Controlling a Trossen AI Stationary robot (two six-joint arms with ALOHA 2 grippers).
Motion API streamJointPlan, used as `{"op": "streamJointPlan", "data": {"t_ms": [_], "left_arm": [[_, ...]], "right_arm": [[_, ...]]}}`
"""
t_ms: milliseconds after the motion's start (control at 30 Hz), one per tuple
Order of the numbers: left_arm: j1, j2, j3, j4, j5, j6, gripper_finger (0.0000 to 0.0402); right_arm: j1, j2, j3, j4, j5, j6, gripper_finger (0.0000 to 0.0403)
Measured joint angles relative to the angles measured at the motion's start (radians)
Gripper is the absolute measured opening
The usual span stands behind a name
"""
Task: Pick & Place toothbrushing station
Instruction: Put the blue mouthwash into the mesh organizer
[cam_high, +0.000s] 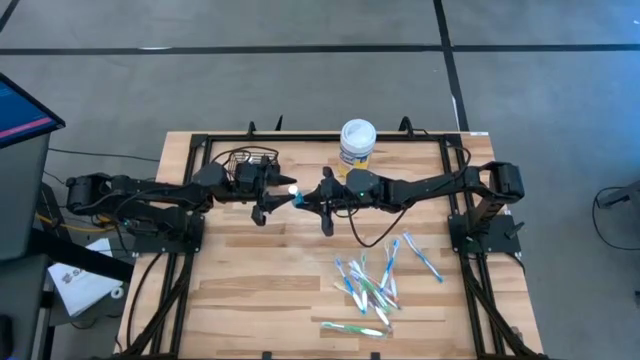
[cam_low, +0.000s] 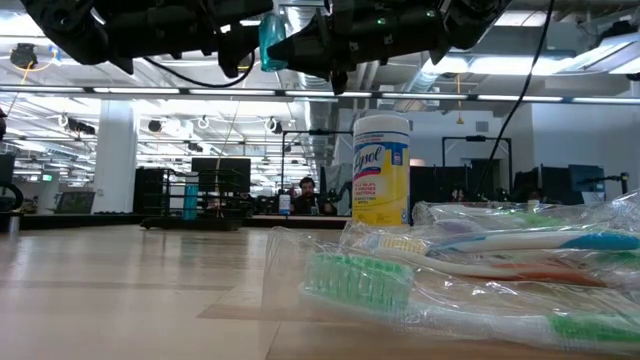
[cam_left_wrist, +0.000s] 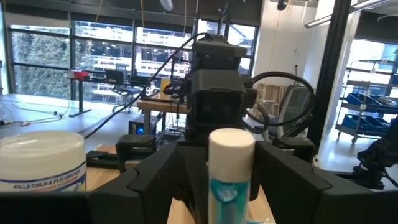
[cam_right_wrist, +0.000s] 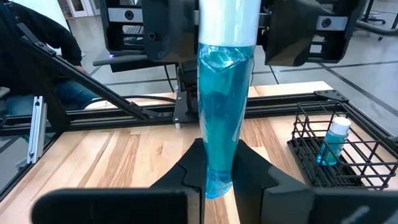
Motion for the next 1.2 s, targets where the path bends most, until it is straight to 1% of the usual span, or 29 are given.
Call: {"op": "streamJointPlan", "data": {"t_ms": [133,333,533,567,833,1200], "left_arm": [[0.000,0.000,0.000,0.002,0.000,0.000,0.0185],[0.000,0.000,0.000,0.009,0.004,0.000,0.0144],[-0.001,0.000,0.000,0.012,0.005,0.002,0.0081],[-0.001,-0.001,0.000,0.012,0.005,0.002,0.0076],[-0.001,-0.001,0.000,0.006,0.004,0.002,0.0076],[0.007,-0.001,-0.003,-0.030,0.022,0.002,0.0076]], "right_arm": [[0.000,0.000,0.000,0.000,0.000,0.000,0.0039],[0.000,0.000,0.000,-0.001,0.002,0.000,0.0039],[-0.001,-0.001,0.000,-0.001,0.003,0.001,0.0039],[-0.001,-0.001,0.000,-0.001,0.003,0.001,0.0040],[-0.001,-0.001,0.000,-0.007,0.003,0.001,0.0064],[-0.002,-0.001,0.001,-0.050,0.003,-0.028,0.0120]]}}
